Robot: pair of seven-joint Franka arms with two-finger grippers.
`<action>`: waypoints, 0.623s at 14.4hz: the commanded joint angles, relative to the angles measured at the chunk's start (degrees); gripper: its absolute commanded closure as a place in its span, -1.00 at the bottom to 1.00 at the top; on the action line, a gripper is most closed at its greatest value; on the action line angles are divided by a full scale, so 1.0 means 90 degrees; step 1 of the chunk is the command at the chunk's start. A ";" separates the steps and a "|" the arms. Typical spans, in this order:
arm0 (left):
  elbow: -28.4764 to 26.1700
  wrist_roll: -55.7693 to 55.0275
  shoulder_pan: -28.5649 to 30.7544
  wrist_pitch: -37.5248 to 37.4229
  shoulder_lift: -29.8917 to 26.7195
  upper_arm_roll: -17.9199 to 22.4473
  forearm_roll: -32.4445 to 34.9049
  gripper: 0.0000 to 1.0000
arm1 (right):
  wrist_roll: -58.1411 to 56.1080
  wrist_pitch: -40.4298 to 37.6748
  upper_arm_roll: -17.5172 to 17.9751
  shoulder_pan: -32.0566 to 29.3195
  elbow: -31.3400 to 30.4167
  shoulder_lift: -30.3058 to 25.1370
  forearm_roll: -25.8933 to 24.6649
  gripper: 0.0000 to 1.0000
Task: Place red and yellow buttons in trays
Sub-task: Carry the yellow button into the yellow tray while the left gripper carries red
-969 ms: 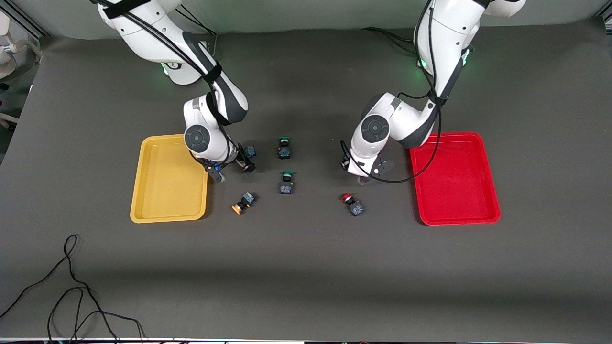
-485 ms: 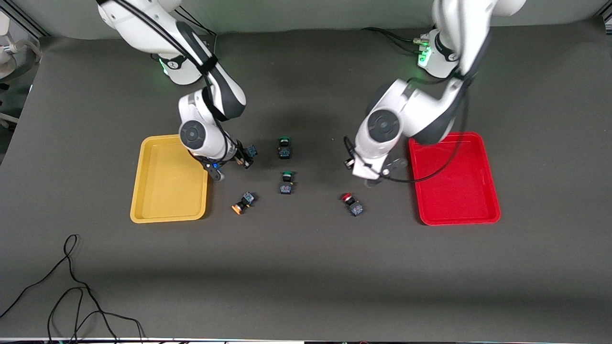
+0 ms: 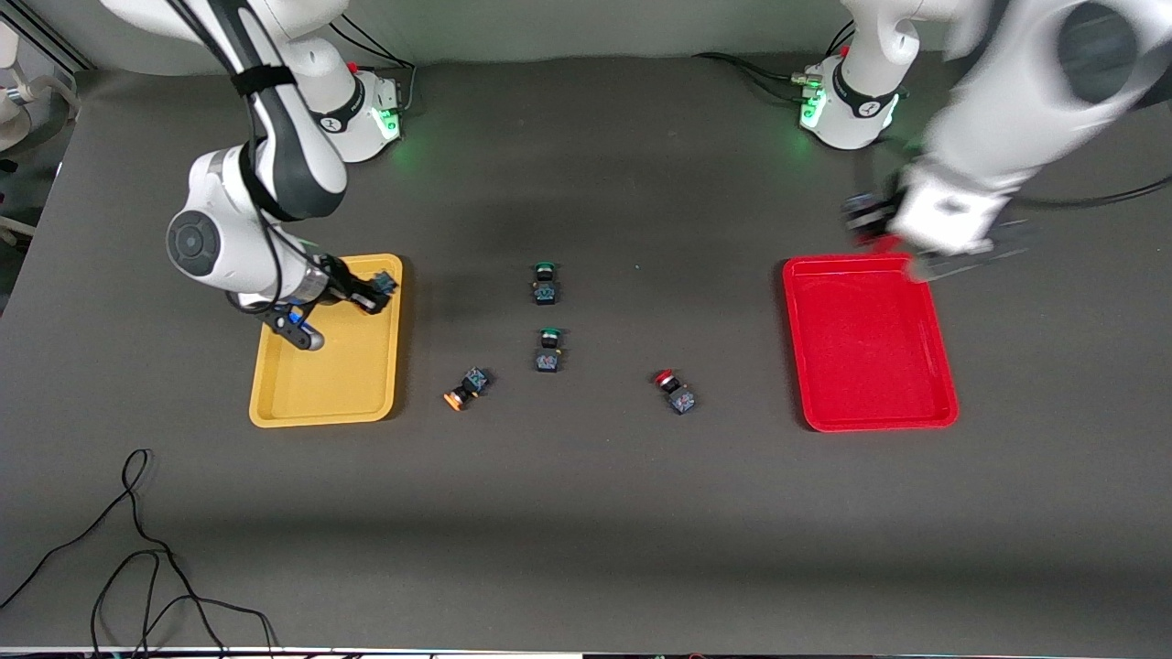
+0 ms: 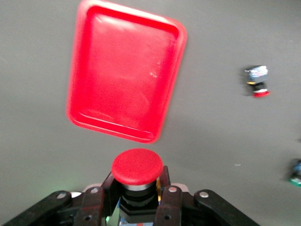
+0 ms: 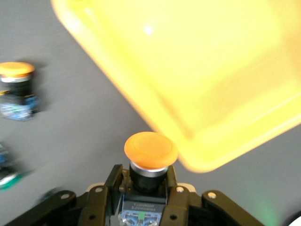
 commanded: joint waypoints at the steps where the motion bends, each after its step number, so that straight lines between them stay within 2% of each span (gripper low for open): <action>1: -0.0550 0.1271 0.0042 0.0104 -0.0202 0.0648 0.0310 0.95 | -0.0844 0.0872 -0.0135 -0.0172 -0.0713 0.0073 -0.0139 0.78; 3: -0.1203 0.1264 0.0052 0.0560 -0.0134 0.0698 0.0311 0.95 | -0.0875 0.1334 -0.0184 -0.0172 -0.1047 0.0151 -0.0149 0.70; 4: -0.1738 0.1157 0.0023 0.1105 -0.0144 0.0688 0.0311 0.95 | -0.0884 0.1345 -0.0204 -0.0182 -0.1048 0.0180 -0.0178 0.56; 5: -0.2188 0.1137 -0.0016 0.1739 -0.0028 0.0688 0.0301 0.95 | -0.0923 0.1365 -0.0300 -0.0182 -0.1048 0.0219 -0.0207 -0.40; 6: -0.2454 0.1069 -0.0055 0.2258 0.0254 0.0679 0.0291 0.95 | -0.1117 0.1403 -0.0379 -0.0182 -0.1038 0.0229 -0.0217 -0.99; 9: -0.2759 0.1059 -0.0075 0.3451 0.1123 0.0679 0.0233 0.87 | -0.1090 0.1443 -0.0370 -0.0143 -0.0864 0.0161 -0.0188 -1.00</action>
